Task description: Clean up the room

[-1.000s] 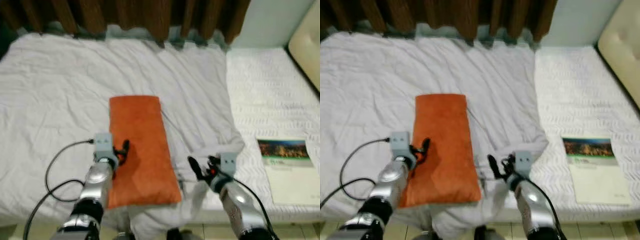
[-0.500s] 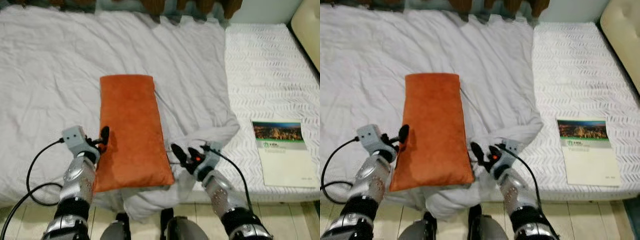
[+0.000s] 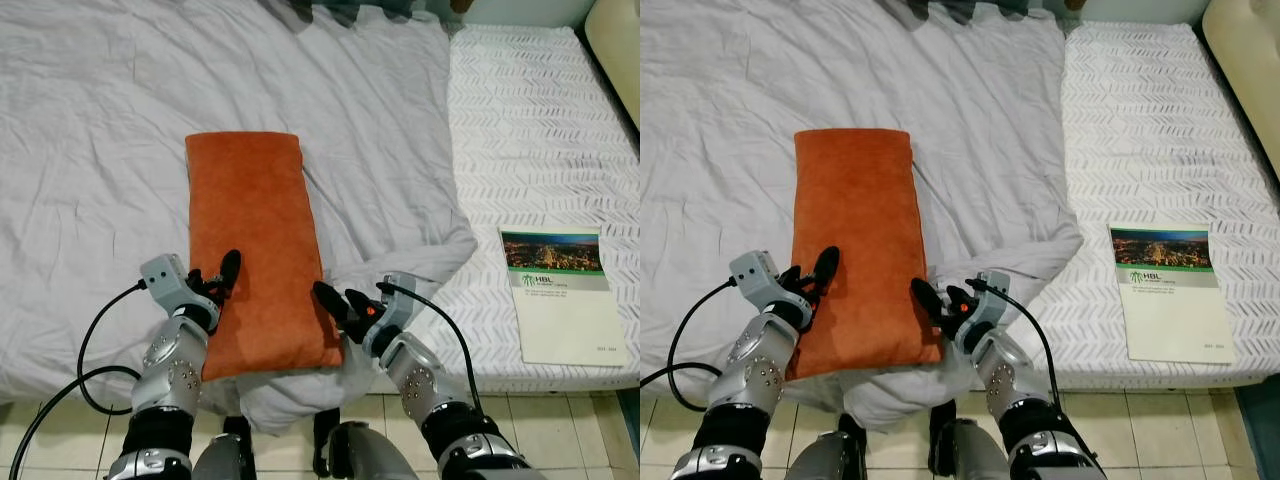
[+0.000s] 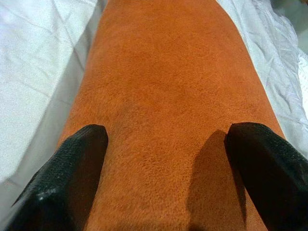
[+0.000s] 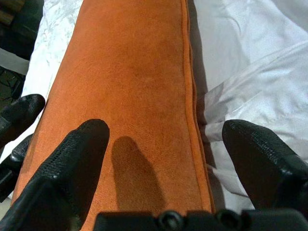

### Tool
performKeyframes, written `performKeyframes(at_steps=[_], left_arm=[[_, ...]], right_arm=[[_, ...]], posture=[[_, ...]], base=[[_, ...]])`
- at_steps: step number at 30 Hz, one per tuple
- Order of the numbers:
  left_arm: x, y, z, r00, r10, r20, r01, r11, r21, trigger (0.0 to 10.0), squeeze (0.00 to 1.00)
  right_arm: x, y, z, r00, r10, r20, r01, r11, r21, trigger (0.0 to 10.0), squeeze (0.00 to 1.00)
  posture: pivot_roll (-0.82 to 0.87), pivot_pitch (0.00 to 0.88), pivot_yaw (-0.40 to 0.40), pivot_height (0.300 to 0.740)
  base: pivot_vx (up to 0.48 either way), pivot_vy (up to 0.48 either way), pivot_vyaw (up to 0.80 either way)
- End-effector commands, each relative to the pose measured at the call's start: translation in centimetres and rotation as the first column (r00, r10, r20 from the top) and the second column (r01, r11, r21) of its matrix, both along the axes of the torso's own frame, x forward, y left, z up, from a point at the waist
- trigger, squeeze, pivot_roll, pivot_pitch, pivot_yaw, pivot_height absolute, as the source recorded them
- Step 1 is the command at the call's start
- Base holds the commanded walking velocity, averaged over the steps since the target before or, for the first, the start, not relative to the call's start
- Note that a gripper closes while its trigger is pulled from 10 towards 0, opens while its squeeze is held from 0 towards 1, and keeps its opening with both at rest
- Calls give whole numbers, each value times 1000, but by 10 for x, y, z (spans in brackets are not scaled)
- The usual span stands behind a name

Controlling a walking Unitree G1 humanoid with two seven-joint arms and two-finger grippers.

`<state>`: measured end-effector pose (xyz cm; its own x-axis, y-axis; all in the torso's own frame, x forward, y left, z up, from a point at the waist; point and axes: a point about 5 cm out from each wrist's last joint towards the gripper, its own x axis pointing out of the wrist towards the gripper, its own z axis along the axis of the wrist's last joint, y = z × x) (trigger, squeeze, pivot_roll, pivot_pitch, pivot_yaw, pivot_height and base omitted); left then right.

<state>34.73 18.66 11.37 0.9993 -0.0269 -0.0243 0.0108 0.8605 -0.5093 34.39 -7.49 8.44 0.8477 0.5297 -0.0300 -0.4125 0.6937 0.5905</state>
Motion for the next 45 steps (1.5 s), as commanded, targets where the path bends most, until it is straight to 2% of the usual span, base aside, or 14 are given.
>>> performKeyframes(at_steps=[1,4,8,13,17,20,26,30,33,36,40,45], left_arm=[[-11,0,-22,996,1,-93,-4,1000,-31,10000,0],[-17,4,-20,996,28,-82,-27,1000,15,10000,0],[-25,13,3,999,48,1,-48,994,101,10000,0],[-29,17,14,999,47,21,-49,992,113,10000,0],[-33,20,0,998,51,-42,-49,998,44,10000,0],[-40,27,-17,989,89,-120,-98,993,-67,10000,0],[-45,30,-23,983,102,-151,-113,992,-61,10000,0],[-46,30,-31,979,91,-181,-108,990,-88,10000,0],[-37,20,-50,973,35,-229,-66,989,-129,10000,0],[-31,16,-59,968,6,-251,-48,985,-163,10000,0],[-27,18,-68,957,24,-288,-78,981,-177,10000,0],[-23,8,-78,941,-26,-338,-26,988,-150,10000,0]], right_arm=[[-7,1,-13,999,19,-47,-20,1000,-8,10000,0],[-10,5,-15,998,38,-44,-39,999,-15,10000,0],[-12,10,-16,998,50,-40,-51,999,-13,10000,0],[-15,18,-19,995,82,-48,-83,996,-20,10000,0],[-18,25,-21,992,115,-53,-117,993,-32,10000,0],[-20,27,-23,991,124,-58,-127,991,-41,10000,0],[-21,27,-26,990,130,-62,-133,990,-47,10000,0],[-23,26,-28,989,136,-65,-139,989,-55,10000,0],[-24,27,-29,987,148,-68,-152,986,-63,10000,0],[-25,29,-29,984,163,-69,-168,984,-66,10000,0],[-28,33,-31,980,184,-74,-188,980,-62,10000,0],[-35,46,-37,972,204,-117,-209,977,-30,10000,0]], posture=[[-4,483,-121,740],[-5,480,-121,740],[0,478,-121,740],[18,479,-121,740],[11,478,-127,740],[7,479,-129,740],[4,480,-132,740],[3,484,-132,740],[-9,492,-145,740],[-24,497,-153,740],[-31,500,-160,740],[-38,505,-166,740]], base=[[0,0,0],[0,0,0],[0,0,0],[0,0,0],[0,0,0],[0,0,0],[0,0,0],[0,0,0],[0,0,0],[0,0,0],[0,0,0],[0,0,0]])
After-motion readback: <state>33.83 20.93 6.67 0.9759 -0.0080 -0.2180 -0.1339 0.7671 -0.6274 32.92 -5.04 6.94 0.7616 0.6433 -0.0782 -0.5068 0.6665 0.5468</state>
